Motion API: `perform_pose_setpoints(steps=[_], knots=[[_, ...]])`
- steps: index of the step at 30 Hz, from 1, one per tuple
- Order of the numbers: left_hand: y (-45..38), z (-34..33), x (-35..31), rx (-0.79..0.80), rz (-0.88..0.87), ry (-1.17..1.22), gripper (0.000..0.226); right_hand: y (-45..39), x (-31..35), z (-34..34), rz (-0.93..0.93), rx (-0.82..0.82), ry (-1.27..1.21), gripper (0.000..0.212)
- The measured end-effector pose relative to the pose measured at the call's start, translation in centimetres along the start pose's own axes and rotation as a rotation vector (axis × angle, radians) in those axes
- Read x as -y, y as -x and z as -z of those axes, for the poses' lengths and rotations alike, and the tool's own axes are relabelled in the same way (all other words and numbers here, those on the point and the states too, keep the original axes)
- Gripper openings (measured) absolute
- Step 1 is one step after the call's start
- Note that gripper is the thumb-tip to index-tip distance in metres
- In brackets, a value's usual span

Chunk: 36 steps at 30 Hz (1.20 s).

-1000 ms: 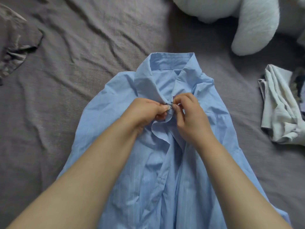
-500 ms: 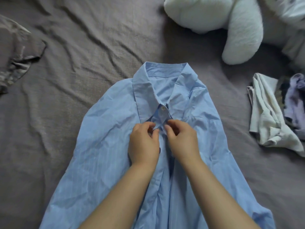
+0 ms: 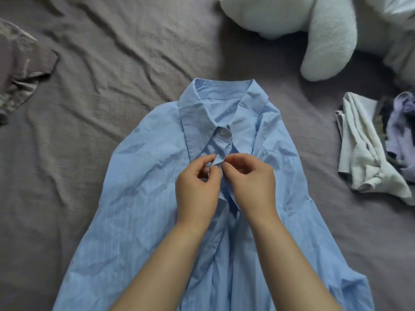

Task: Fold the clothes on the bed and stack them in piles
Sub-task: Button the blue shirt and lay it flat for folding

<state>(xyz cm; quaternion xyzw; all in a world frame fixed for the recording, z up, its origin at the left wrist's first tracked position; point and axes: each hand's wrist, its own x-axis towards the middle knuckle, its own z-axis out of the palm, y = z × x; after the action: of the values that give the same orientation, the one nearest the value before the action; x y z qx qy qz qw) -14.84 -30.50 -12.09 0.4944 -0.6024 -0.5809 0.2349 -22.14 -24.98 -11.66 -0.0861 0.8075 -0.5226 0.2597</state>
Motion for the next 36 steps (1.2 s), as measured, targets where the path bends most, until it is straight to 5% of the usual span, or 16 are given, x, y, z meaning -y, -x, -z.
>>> perform_pose_setpoints(steps=[6, 11, 36], knots=[[1.0, 0.3, -0.8, -0.087, -0.165, -0.129, 0.017, 1.0, 0.9, 0.7, -0.038, 0.046, -0.245, 0.008], [1.7, 0.9, -1.7, -0.089, -0.13, 0.013, 0.025, 1.8, 1.4, 0.6, -0.07, 0.065, -0.341, 0.011], [3.0, 2.2, -3.1, 0.011, -0.041, 0.108, 0.03, 3.6, 2.5, 0.1, -0.032, 0.017, -0.319, 0.006]])
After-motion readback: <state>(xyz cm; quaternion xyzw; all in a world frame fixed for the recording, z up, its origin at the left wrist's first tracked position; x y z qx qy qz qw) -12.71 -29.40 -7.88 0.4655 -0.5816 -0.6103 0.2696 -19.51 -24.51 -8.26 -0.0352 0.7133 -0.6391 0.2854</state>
